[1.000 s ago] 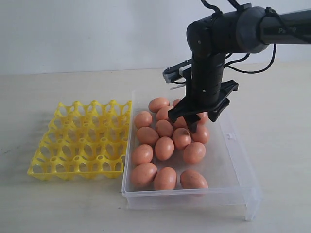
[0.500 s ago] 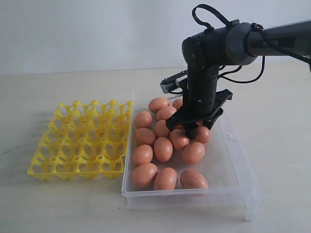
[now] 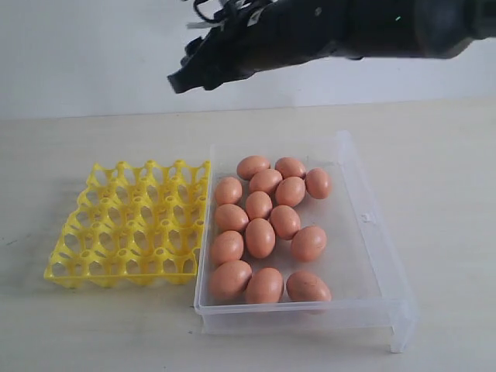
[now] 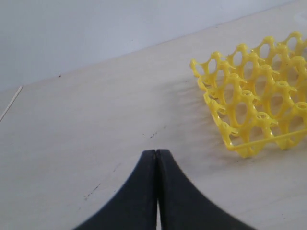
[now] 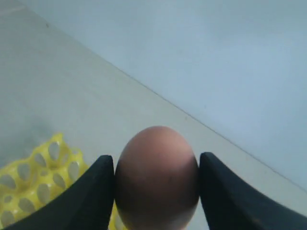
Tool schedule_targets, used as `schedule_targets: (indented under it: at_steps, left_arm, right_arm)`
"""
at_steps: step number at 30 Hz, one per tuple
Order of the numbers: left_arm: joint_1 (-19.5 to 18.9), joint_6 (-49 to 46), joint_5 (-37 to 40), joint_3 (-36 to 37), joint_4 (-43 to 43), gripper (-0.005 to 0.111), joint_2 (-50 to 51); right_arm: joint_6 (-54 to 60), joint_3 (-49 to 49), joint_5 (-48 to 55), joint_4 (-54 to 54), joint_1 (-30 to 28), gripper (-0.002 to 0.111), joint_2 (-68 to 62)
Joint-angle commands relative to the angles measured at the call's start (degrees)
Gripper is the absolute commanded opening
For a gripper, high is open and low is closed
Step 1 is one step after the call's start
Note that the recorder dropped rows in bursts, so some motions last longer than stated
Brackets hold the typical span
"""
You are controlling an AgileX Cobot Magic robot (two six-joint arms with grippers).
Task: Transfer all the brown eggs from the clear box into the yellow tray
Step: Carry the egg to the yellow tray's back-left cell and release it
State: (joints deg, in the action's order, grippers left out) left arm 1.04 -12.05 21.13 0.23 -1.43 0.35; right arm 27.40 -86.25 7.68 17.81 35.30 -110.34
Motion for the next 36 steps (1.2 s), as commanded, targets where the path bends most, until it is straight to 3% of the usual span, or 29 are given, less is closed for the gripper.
schedule_targets:
  at_steps: [1,7,13,18,36]
  left_arm:
    - [0.11,0.33,-0.45,-0.23,0.00,0.000,-0.35]
    - [0.11,0.33,-0.45,-0.23,0.00,0.000,-0.35]
    - [0.11,0.33,-0.45,-0.23,0.00,0.000,-0.35]
    - [0.11,0.33,-0.45,-0.23,0.00,0.000,-0.35]
    - [0.11,0.33,-0.45,-0.23,0.00,0.000,-0.35]
  right_arm:
    - [-12.49,0.45,-10.98,-8.66,4.09,0.000,-4.03]
    - [-41.28,-2.29,-17.02,-26.07,6.38,0.000,-11.49]
    - [-58.80,-10.27,-16.74,-41.02,7.36,0.000,-19.60]
    - [-66.05,-16.33,-18.90,-48.20,7.36,0.000,-25.12]
    - [-70.26,-25.76,-24.95,-48.86,7.36,0.000,-35.24]
